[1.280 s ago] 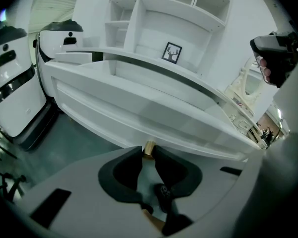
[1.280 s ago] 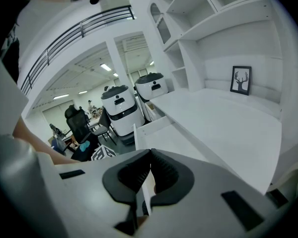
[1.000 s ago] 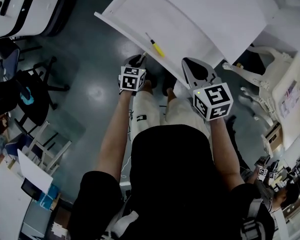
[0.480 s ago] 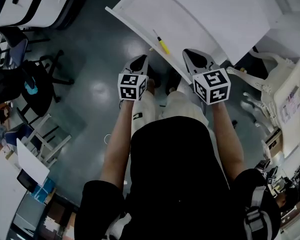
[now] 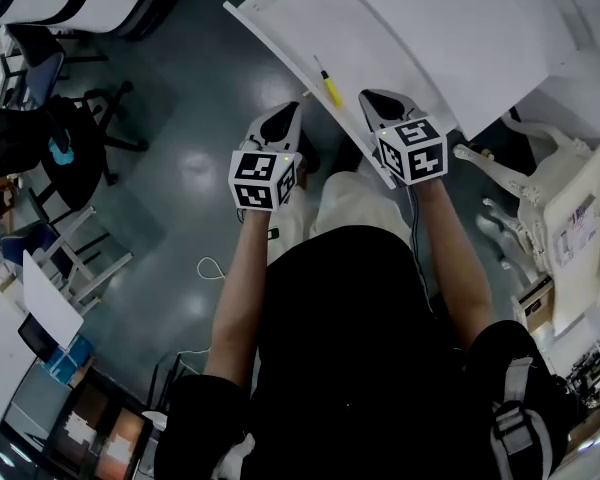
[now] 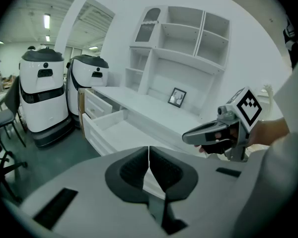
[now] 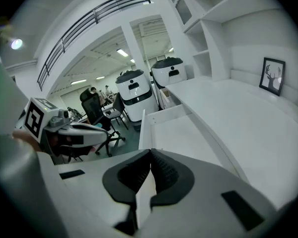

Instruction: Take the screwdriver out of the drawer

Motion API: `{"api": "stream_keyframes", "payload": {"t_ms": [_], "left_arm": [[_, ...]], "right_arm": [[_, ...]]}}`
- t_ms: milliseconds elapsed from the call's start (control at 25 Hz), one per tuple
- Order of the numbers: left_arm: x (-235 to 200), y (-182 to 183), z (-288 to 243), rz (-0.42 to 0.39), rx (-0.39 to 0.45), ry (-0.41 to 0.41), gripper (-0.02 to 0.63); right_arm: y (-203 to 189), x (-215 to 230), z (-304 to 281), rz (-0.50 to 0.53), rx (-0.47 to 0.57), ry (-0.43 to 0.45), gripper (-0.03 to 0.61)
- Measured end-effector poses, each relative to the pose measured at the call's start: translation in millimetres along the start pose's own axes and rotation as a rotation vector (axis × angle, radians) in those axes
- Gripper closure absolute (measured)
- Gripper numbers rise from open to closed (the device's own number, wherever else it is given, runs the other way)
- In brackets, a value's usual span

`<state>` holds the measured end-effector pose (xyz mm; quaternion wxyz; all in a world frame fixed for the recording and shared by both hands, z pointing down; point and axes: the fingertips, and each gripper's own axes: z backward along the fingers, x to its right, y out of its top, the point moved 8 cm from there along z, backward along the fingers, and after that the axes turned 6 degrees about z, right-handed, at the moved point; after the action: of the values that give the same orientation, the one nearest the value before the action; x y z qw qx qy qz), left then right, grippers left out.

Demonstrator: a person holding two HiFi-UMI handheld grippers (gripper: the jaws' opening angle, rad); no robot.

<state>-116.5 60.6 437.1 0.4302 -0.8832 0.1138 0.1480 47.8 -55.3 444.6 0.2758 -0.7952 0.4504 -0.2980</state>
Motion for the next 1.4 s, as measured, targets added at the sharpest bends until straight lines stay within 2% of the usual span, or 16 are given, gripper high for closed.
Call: {"api": "stream_keyframes", "payload": {"t_ms": [120,160,440,1080,1400], "left_arm": [[4.4,1.4,-1.9,0.018,0.007,0.01,0.588],[5.6,1.6,-2.3,0.026,0.008,0.013,0.587],[3.4,1.3,-8.9,0.053,0.003,0.025,0.588],[-10.5,-4.7,-31.8,0.093,-0.034,0.026,0.588],[-16.8,-4.9,-35.0,0.079,-0.052,0.031,0.588]], "right_arm": [[-6.7,10.8,-22.7,0.011,-0.046,0.03,0.56],[-9.5,14.5,-30.7,0.011,-0.063,0.044,0.535],[-22.1,36.0,-82.5,0.021,-0.144,0.092,0.511],[-62.4,45.5,-169.8,0.052,-0.323,0.207,0.42],[-73.8,39.3,-193.1,0.087,-0.383,0.224,0.411]]}}
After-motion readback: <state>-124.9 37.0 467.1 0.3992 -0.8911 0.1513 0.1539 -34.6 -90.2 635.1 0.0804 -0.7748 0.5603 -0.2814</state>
